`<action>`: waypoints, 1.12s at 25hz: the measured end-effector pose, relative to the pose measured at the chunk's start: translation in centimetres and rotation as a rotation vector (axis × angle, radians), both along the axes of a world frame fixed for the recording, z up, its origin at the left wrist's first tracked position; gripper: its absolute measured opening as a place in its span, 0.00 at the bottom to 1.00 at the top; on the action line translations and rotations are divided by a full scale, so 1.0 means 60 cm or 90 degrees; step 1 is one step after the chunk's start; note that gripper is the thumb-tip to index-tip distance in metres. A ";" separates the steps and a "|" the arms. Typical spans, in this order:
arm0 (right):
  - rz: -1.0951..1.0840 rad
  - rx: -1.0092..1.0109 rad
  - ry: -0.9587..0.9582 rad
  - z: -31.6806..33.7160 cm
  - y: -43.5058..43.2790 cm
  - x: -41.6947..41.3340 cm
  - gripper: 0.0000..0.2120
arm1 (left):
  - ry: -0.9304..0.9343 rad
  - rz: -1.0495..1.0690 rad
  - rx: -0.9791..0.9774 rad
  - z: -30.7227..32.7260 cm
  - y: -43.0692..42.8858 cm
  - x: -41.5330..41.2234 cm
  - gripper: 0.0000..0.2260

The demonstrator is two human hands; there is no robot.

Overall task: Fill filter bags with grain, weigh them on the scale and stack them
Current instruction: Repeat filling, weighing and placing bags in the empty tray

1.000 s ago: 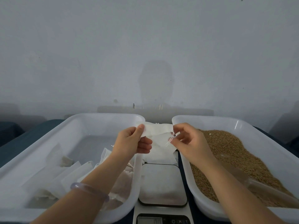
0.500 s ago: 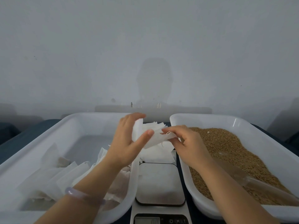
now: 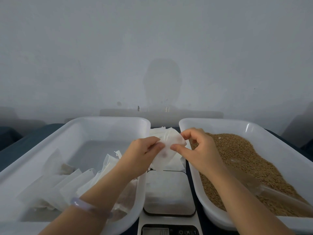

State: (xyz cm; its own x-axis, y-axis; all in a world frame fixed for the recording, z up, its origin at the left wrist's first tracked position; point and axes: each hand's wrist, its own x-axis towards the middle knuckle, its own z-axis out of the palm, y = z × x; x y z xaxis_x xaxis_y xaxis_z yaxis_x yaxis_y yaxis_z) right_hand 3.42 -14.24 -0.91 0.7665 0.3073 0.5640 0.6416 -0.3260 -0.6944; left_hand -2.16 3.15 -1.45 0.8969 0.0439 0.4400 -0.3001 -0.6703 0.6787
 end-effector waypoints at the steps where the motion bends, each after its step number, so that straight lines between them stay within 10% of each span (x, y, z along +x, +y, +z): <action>1: -0.015 -0.006 -0.029 -0.001 -0.002 0.004 0.10 | -0.004 -0.005 0.012 -0.001 0.001 0.000 0.14; 9: 0.218 -0.010 0.110 0.007 -0.010 -0.003 0.08 | -0.028 0.013 -0.076 0.004 0.008 -0.003 0.17; 17: 0.158 -0.227 0.064 0.005 -0.028 0.010 0.10 | 0.020 -0.004 -0.066 0.020 0.027 -0.012 0.19; 28: 0.074 -0.124 0.028 0.019 -0.034 0.007 0.15 | -0.119 0.114 -0.068 0.035 0.052 -0.022 0.13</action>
State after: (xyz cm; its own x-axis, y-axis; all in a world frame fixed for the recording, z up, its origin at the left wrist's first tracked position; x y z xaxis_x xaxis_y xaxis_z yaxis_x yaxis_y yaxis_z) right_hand 3.84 -16.27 0.23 0.7419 0.4956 0.4517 0.6533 -0.3823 -0.6535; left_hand -3.48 6.25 0.65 0.7743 0.2500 0.5814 -0.3098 -0.6513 0.6927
